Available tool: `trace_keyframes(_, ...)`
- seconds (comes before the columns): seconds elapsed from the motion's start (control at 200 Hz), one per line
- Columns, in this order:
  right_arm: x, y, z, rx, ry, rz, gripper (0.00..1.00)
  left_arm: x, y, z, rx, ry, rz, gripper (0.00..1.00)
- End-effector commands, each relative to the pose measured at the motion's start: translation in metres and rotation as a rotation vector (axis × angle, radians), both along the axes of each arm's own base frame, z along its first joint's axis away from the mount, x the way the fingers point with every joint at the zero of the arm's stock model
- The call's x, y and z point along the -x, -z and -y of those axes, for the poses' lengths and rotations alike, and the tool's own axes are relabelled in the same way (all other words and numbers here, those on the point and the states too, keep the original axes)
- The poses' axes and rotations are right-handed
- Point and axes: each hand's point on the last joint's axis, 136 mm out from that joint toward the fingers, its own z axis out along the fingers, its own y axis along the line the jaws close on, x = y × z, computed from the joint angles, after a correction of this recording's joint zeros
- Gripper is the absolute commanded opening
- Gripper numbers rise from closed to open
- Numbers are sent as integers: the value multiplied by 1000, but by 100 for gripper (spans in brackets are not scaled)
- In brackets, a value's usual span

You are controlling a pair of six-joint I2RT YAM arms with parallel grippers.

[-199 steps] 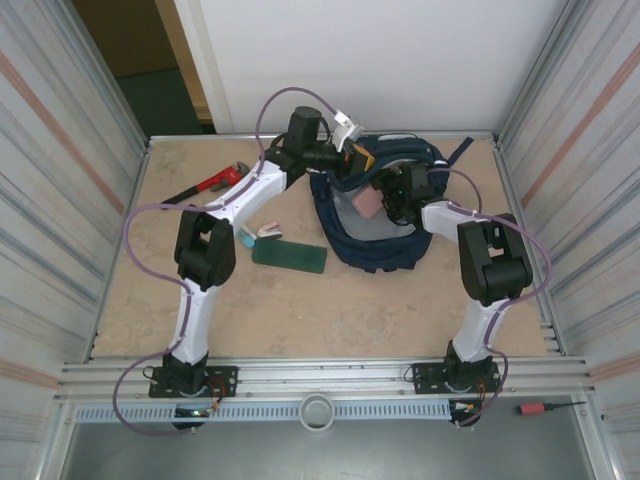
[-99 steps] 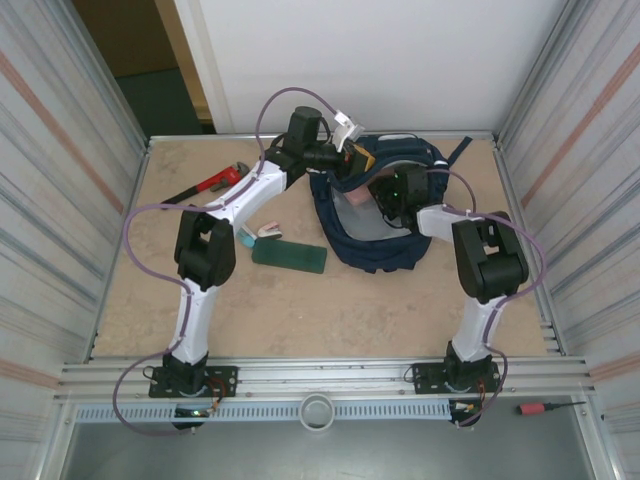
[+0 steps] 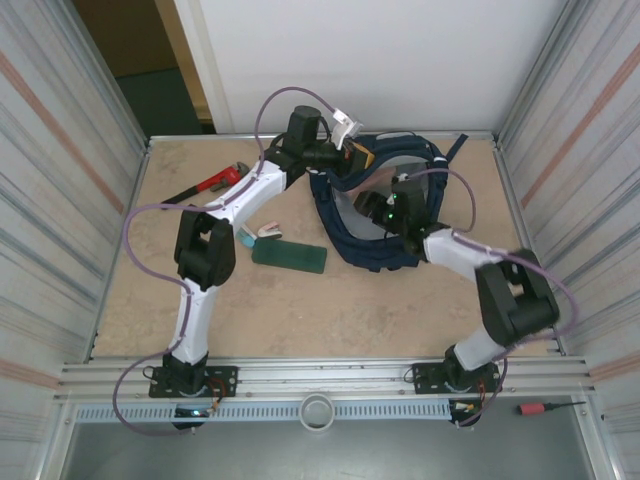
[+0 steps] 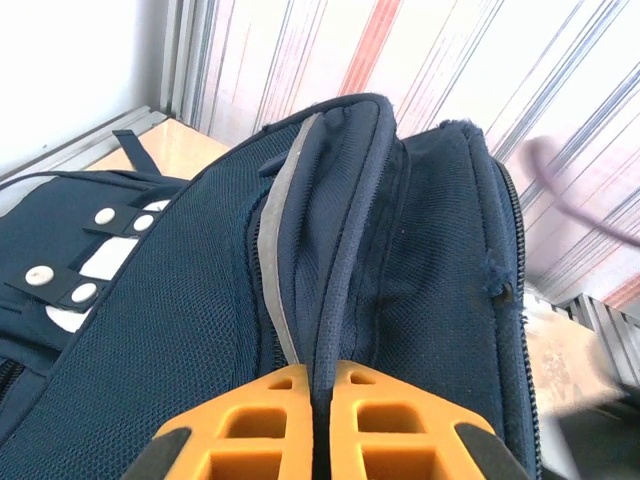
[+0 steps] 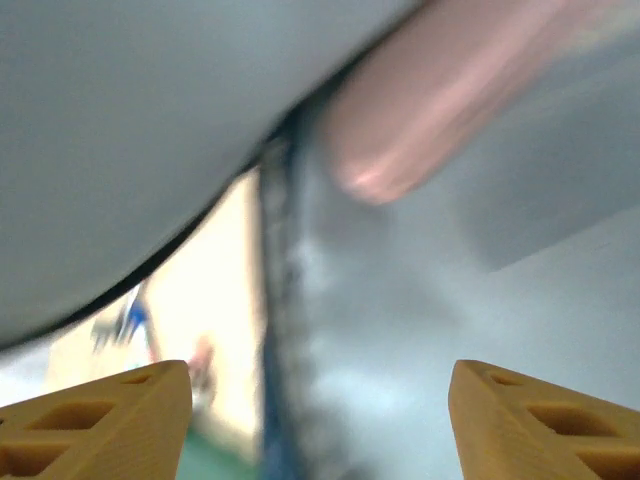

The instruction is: Pack the student bag

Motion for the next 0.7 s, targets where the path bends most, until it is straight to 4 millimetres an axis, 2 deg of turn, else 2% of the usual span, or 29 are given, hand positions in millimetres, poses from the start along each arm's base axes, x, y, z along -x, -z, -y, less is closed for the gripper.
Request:
trace_keyframes(0.0, 54, -3, -25, 382, -281, 158, 74, 3, -46, 1, 89, 45, 102, 0)
trace_keyframes(0.075, 83, 7, -58, 472, -489, 199, 85, 4, -46, 1, 91, 52, 99, 0)
trace_keyframes(0.165, 95, 28, -89, 586, -659, 191, 100, 6, -45, 1, 88, 58, 96, 0)
trace_keyframes(0.371, 85, 68, -137, 706, -884, 167, 99, 10, -42, 0, 66, 62, 93, 0)
trace_keyframes(0.591, 75, 107, -159, 768, -1014, 96, 99, 11, -42, -2, 47, 58, 105, 0)
trace_keyframes(0.696, 73, 119, -166, 780, -1057, 78, 99, 12, -42, -2, 47, 60, 105, 0)
